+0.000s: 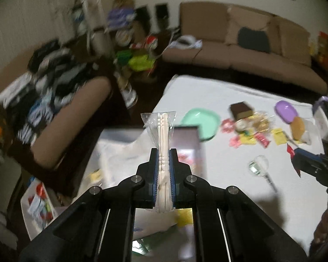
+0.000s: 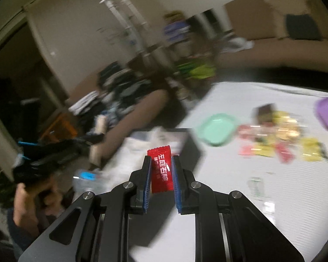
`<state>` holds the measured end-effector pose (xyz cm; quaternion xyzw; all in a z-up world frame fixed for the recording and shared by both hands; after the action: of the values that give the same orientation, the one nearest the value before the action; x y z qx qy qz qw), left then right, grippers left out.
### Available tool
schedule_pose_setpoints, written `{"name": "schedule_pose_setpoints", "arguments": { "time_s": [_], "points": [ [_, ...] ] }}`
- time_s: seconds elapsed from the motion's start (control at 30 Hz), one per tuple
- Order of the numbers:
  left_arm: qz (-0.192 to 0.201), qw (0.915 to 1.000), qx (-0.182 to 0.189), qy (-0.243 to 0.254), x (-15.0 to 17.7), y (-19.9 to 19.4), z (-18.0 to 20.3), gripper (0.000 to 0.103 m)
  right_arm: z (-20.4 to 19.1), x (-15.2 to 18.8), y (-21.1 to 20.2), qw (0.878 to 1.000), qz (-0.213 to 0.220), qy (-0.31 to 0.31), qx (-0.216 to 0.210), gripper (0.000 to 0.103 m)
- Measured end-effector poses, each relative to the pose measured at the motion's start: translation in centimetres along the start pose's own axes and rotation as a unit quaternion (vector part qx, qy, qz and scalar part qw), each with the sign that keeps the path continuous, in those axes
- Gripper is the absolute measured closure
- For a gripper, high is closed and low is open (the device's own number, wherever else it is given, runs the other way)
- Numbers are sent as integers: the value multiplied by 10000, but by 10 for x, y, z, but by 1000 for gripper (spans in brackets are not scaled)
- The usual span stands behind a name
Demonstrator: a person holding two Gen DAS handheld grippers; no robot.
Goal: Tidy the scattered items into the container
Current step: 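Carry the sticks with the left tool while the right tool carries the candy to the box, then open the left tool over the box while the right tool releases the candy into it, then grasp the white scissors with the left tool while the right tool grasps the green carabiner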
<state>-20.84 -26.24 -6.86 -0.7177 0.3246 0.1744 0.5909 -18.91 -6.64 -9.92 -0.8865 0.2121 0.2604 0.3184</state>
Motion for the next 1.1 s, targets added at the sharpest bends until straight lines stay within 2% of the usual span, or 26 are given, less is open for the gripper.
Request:
{"name": "schedule_pose_setpoints", "arguments": {
  "time_s": [0.1, 0.13, 0.17, 0.2, 0.23, 0.27, 0.3, 0.33, 0.4, 0.47, 0.53, 0.6, 0.67, 0.77, 0.87, 0.97, 1.07, 1.1],
  "points": [
    [-378, 9988, 39, -310, 18, 20, -41, 94, -27, -3, 51, 9998, -220, 30, -21, 84],
    [-490, 9977, 160, -443, 24, 28, -53, 94, -30, -2, 67, 9992, -395, 73, 46, 77],
    [-594, 9963, 315, -534, 31, 32, -59, 88, -32, 0, 88, 9972, -733, 141, 93, 52],
    [-807, 9925, 601, -701, 38, 42, -67, 70, -32, 2, 102, 9947, -1001, 212, 91, 37],
    [-886, 9901, 679, -845, 42, 44, -75, 54, -31, 3, 114, 9923, -1205, 301, 50, 24],
    [-893, 9896, 588, -959, 46, 43, -81, 20, -28, 3, 118, 9917, -1235, 349, 32, 24],
    [-834, 9903, 448, -1017, 48, 41, -86, 3, -23, 1, 117, 9921, -1203, 360, 54, 24],
    [-719, 9915, 272, -1050, 49, 36, -90, 2, -18, -1, 113, 9929, -1131, 353, 111, 21],
    [-594, 9913, 227, -1152, 48, 29, -94, 2, -4, -5, 100, 9939, -1015, 365, 217, 20],
    [-503, 9889, 447, -1324, 45, 25, -90, 2, 17, -9, 79, 9944, -879, 457, 379, 19],
    [-429, 9870, 851, -1294, 36, 20, -71, 1, 44, -11, 53, 9937, -747, 506, 665, 19],
    [-380, 9854, 1330, -996, 26, 16, -35, 0, 77, -11, 20, 9901, -590, 473, 1182, 19],
    [-409, 9802, 1834, -625, 18, 17, 11, 0, 106, -7, -11, 9844, -525, 503, 1601, 19],
    [-764, 9692, 2332, -206, 13, 40, 95, 0, 153, 2, -61, 9737, -482, 607, 2142, 19],
    [-1136, 9683, 2182, -445, 6, 90, 163, 0, 190, 6, -94, 9626, -424, 576, 2614, 19],
    [-1885, 9698, 1514, -329, 0, 170, 229, 3, 224, 10, -117, 9444, -481, 669, 3184, 20],
    [-2367, 9625, 1241, -461, 7, 216, 271, 5, 240, 14, -133, 9459, -466, 750, 3121, 20],
    [-2467, 9610, 1151, -485, 10, 224, 279, 10, 246, 16, -139, 9463, -464, 832, 3090, 20]
  ]
}}
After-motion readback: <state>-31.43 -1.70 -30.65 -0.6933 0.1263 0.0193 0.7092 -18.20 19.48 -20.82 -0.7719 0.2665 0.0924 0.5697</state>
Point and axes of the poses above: each gripper's, at about its wrist camera, not at the fingertips, and y roughly the way its jaws point, z to its right, x to its underside, the point moved 3 cm from there along y, roughly the way its jaws point, and after that the axes turned 12 degrees about y, right-handed, at the moved point
